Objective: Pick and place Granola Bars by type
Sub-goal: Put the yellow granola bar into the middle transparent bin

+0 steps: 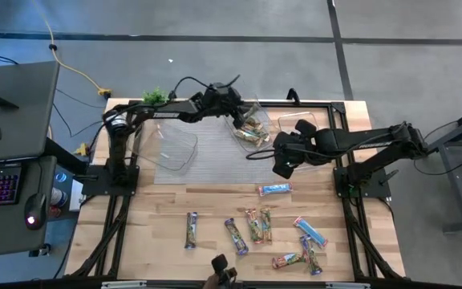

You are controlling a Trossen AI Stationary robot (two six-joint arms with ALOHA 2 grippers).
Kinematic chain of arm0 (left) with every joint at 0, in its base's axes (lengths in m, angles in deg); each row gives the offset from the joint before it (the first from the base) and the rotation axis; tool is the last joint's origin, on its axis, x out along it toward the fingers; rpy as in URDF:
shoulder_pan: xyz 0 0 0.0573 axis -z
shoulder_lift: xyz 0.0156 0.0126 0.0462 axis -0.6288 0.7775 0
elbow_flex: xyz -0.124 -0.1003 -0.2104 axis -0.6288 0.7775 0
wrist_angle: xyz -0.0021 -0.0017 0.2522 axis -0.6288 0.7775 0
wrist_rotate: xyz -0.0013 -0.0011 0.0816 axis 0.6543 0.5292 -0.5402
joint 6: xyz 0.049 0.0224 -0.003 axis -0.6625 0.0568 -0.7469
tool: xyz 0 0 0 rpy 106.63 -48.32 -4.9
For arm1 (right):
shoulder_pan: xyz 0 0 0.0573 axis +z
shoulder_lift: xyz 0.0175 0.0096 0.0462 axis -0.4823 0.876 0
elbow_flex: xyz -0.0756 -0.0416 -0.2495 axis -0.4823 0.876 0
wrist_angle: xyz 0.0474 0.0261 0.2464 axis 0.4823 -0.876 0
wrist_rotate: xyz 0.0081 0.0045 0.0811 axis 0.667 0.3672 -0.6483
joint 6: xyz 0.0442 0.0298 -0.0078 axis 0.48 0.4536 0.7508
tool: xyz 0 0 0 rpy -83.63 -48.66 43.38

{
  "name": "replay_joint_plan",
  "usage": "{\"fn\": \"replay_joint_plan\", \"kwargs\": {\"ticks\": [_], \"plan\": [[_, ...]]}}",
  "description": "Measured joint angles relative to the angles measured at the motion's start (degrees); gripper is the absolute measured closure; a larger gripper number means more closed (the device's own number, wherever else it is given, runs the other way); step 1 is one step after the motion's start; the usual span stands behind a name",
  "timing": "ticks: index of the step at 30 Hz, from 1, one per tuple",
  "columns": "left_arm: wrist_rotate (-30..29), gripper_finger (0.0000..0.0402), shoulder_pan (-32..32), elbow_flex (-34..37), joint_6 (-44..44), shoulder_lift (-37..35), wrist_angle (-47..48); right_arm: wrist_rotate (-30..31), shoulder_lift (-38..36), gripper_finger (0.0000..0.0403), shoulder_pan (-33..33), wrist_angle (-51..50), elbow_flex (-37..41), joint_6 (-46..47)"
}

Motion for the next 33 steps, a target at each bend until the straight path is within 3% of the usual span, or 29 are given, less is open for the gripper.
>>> {"fn": "replay_joint_plan", "kwargs": {"ticks": [7, 14, 22, 33], "plan": [[5.78, 0.0240, 0.05, -0.06, -4.29, -11.37, 7.75, -3.54, 0.00, 0.0284, 2.49, 3.34, 0.00, -3.29], [5.46, 0.0240, 0.05, -0.05, -7.51, -19.52, 22.73, -17.23, 1.71, 0.0284, 7.36, 7.01, -0.02, -21.78], [5.28, 0.0240, 0.05, 0.00, -7.53, -20.53, 31.84, -36.68, 8.56, 0.0284, 11.91, 18.33, -0.02, -34.30], [5.17, 0.0240, 0.50, 0.00, -6.17, -20.48, 32.92, -44.49, 16.56, 0.0284, 14.55, 19.97, -0.02, -39.76]]}}
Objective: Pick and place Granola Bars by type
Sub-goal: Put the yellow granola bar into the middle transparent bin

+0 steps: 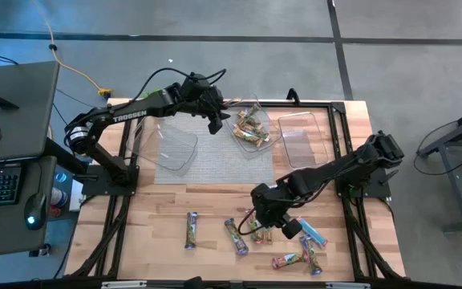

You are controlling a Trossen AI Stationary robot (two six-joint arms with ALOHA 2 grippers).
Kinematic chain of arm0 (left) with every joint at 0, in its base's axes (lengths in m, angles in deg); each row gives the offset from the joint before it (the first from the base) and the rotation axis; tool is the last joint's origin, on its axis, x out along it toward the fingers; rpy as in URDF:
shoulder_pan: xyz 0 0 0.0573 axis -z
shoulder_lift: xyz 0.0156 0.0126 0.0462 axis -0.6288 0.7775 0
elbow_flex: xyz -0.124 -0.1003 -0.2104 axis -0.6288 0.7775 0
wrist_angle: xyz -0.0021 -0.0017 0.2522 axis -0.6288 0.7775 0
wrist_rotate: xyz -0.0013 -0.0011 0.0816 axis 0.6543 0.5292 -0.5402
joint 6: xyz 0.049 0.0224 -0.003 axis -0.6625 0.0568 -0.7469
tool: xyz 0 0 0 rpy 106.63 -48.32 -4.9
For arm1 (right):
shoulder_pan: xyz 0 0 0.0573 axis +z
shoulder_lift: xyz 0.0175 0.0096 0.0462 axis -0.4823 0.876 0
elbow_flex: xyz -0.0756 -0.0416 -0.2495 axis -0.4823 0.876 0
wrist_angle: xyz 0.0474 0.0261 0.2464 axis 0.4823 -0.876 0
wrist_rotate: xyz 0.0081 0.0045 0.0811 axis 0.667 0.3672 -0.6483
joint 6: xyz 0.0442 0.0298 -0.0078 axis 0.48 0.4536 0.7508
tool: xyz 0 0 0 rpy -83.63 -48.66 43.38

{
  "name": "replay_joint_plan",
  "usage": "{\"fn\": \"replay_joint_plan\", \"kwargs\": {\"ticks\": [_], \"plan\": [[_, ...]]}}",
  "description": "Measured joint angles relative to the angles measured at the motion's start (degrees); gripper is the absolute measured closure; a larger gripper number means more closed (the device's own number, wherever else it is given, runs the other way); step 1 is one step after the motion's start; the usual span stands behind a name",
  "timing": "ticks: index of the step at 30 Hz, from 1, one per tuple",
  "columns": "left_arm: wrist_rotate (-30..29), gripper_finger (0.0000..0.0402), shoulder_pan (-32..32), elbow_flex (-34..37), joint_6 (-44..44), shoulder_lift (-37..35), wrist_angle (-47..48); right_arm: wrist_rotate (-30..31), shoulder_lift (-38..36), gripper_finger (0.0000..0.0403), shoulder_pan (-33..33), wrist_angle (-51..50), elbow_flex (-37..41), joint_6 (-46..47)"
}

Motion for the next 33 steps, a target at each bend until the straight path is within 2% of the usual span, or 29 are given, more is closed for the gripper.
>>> {"fn": "replay_joint_plan", "kwargs": {"ticks": [4, 9, 13, 22, 26, 31, 33], "plan": [[0.01, 0.0241, 0.36, 0.00, 0.04, 0.00, 0.37, -0.38, 1.25, 0.0284, 0.76, 0.23, 0.00, -2.50], [0.61, 0.0241, 0.42, 0.00, 0.58, 0.00, 1.90, -1.03, 2.56, 0.0284, 3.14, 0.30, 0.00, -14.49], [0.38, 0.0240, 1.27, 0.00, 3.13, 0.00, 3.02, -1.01, 3.33, 0.0284, 5.81, 0.71, 0.00, -19.68], [0.04, 0.0241, 3.10, 0.00, 4.72, 0.02, 3.11, -0.33, 4.12, 0.0284, 8.70, 8.97, 0.00, -19.60], [0.09, 0.0240, 3.35, 0.00, 4.72, 0.02, 3.13, -0.07, 4.57, 0.0284, 8.53, 9.36, 0.00, -19.44], [0.11, 0.0240, 3.29, 0.01, 4.72, 0.02, 3.35, 5.80, 5.89, 0.0284, 8.53, 8.76, 0.00, -18.54], [0.11, 0.0240, 3.31, 0.02, 4.71, 0.02, 3.33, 6.16, 6.16, 0.0284, 8.49, 8.92, 0.00, -18.53]]}}
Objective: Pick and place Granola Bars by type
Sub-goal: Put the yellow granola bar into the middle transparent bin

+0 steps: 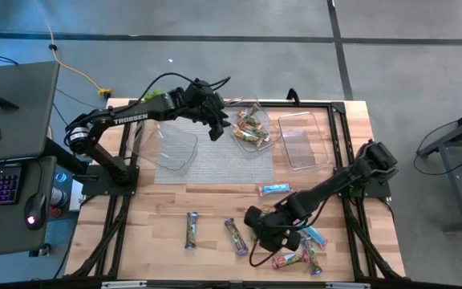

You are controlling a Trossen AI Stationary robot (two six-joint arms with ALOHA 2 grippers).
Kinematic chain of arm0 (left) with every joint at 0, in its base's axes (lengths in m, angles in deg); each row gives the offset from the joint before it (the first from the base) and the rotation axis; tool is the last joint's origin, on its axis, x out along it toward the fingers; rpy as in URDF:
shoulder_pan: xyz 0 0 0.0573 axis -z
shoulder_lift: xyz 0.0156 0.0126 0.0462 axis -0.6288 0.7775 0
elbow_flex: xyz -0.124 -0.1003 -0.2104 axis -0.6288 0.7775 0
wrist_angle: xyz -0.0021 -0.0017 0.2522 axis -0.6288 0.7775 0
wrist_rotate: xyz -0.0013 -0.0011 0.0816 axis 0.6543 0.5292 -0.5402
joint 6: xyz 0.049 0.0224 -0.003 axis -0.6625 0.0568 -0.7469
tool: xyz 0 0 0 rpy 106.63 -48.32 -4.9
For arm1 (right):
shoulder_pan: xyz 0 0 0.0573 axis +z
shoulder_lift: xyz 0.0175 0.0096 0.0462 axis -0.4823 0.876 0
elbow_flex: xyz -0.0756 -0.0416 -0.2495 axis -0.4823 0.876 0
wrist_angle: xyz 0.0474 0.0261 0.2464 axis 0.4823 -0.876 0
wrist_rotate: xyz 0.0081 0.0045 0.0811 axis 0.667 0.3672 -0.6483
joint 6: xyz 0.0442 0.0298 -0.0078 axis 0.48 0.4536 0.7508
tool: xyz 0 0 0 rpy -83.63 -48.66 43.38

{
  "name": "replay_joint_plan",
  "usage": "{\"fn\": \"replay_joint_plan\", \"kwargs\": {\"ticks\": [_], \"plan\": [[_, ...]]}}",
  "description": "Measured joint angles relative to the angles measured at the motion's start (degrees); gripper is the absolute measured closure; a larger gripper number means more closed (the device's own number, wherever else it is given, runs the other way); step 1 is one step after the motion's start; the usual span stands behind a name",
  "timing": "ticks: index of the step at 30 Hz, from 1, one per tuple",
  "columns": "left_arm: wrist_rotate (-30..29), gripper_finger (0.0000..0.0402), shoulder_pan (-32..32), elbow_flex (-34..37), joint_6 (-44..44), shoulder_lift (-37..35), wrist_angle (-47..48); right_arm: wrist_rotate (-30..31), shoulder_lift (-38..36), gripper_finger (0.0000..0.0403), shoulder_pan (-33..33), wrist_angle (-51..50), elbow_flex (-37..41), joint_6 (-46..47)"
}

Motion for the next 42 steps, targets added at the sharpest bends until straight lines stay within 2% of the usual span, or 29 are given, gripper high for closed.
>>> {"fn": "replay_joint_plan", "kwargs": {"ticks": [9, 21, 28, 37, 42], "plan": [[0.02, 0.0240, 0.00, 0.00, 0.04, 0.00, 0.66, -0.34, 2.14, 0.0284, 1.04, -0.69, 0.00, 4.93], [0.07, 0.0240, 0.00, 0.00, 0.06, 0.00, 0.84, -1.47, 4.66, 0.0284, 1.18, -1.08, 0.00, 6.21], [0.07, 0.0240, 0.00, 0.00, 0.06, 0.00, 0.82, 0.38, 4.66, 0.0284, 1.21, 1.42, 0.01, 6.37], [0.07, 0.0240, 0.00, 0.00, 0.02, 0.02, 0.82, 5.83, 4.66, 0.0284, 2.57, 2.53, 0.00, 7.56], [0.07, 0.0240, 0.00, 0.00, 0.01, 0.00, 0.82, 5.70, 4.66, 0.0284, 3.71, 2.35, 0.01, 7.52]]}}
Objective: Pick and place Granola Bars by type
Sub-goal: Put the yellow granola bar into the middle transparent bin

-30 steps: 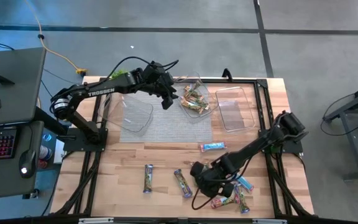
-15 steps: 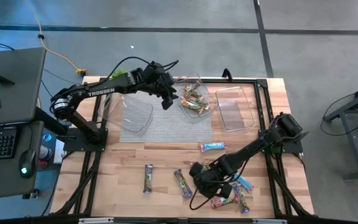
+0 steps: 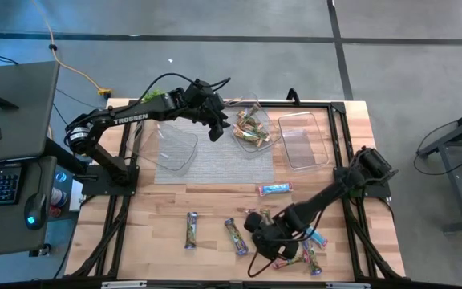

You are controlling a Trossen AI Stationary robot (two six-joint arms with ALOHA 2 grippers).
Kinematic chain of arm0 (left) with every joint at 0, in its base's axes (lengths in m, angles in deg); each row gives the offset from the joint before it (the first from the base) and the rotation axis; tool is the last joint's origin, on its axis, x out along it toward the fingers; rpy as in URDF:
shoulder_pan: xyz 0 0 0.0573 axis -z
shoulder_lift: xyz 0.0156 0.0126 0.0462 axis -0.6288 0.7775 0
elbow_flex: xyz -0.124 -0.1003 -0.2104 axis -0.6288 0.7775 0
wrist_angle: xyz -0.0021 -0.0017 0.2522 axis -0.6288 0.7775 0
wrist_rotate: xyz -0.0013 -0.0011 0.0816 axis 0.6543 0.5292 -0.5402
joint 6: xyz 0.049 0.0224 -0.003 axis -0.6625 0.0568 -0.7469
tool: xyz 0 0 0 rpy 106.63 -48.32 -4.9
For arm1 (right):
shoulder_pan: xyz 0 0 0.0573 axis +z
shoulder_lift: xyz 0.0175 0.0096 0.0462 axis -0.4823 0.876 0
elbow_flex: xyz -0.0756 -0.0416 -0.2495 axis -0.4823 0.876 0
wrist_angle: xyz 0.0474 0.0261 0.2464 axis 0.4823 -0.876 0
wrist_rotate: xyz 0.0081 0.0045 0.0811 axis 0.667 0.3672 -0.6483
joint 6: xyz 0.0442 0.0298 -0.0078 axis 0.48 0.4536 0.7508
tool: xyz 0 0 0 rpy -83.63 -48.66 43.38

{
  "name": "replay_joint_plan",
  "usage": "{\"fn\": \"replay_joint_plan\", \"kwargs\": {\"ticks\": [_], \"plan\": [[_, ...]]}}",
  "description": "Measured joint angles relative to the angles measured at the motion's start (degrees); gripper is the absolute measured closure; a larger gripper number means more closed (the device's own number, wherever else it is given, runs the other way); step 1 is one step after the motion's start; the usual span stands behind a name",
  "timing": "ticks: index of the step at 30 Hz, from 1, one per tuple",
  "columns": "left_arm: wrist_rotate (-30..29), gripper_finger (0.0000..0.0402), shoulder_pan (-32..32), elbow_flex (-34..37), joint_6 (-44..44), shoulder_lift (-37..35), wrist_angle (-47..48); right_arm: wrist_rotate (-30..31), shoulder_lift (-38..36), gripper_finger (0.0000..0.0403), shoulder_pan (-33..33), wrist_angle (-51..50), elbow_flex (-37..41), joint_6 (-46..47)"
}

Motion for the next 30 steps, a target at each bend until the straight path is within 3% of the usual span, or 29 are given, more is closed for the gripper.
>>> {"fn": "replay_joint_plan", "kwargs": {"ticks": [5, 10, 15, 26, 30], "plan": [[0.00, 0.0240, 0.00, 0.00, -0.03, 0.02, 0.00, -2.15, 0.27, 0.0284, 0.15, -6.68, 0.00, -0.18], [0.02, 0.0240, 0.00, 0.02, 0.00, 0.02, 0.01, 5.26, 1.23, 0.0284, -0.49, -7.78, 0.02, -5.06], [0.13, 0.0240, 0.00, 0.02, 0.02, 0.02, 0.63, 1.74, 3.21, 0.0284, -2.40, -7.55, 0.00, -6.69], [0.07, 0.0240, 0.00, 0.02, 0.02, 0.02, 3.42, 1.14, 6.20, 0.0285, -2.67, -9.52, -0.05, -7.98], [-0.01, 0.0240, 0.00, 0.02, 0.02, 0.02, 3.41, 1.31, 6.82, 0.0302, -2.67, -9.40, -0.16, -7.75]]}}
